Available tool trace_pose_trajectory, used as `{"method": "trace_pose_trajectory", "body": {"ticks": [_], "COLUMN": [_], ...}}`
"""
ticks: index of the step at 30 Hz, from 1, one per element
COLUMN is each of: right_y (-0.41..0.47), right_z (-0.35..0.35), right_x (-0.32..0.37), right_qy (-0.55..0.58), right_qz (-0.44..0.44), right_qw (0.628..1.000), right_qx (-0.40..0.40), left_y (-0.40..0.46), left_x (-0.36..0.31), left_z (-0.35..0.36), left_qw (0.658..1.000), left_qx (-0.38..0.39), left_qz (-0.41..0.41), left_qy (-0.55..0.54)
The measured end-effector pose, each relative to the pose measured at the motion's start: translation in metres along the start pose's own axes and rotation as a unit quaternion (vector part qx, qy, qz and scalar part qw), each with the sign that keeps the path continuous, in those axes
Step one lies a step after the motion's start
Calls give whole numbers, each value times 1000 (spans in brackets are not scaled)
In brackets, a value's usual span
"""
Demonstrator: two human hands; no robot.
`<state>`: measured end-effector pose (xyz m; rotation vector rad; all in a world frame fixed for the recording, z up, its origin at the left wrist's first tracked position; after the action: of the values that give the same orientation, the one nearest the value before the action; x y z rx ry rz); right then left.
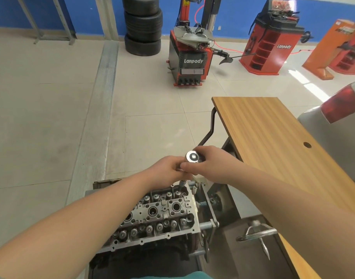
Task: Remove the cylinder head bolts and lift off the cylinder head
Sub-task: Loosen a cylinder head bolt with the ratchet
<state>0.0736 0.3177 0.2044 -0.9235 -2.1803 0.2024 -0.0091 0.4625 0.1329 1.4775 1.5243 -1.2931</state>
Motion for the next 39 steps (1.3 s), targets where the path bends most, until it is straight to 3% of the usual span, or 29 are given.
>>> {"method": "trace_pose_trajectory", "body": {"ticks": [9, 28, 33, 39], "right_y": [10, 16, 13, 11], "right_z": [4, 12, 9, 15], "right_x": [-8, -24, -26, -32], "right_qy": [-127, -164, -275, -333], "right_qz": [-8, -56, -87, -119], "right_qw": [992, 985, 957, 934], "right_qx": [-3, -10, -23, -59], "left_y": [17, 19, 16, 20], "left_x": [28, 36, 36, 30], "left_z": [14, 25, 36, 48], "left_qw": [1000, 999, 999, 997], "left_qx": [-3, 11, -17, -48], "left_qz": [-10, -17, -32, -53], "left_qy": [-27, -39, -41, -29]}}
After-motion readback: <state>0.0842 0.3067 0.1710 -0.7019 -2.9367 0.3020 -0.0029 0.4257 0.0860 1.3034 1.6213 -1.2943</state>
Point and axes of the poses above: each hand's wrist, its own y-axis towards the middle knuckle, its own z-axis out of the palm, x = y × z, the point moved 3 cm from there along y, towards the middle knuckle, and after that the axes turned 8 degrees about x, right-handed, at the moved point
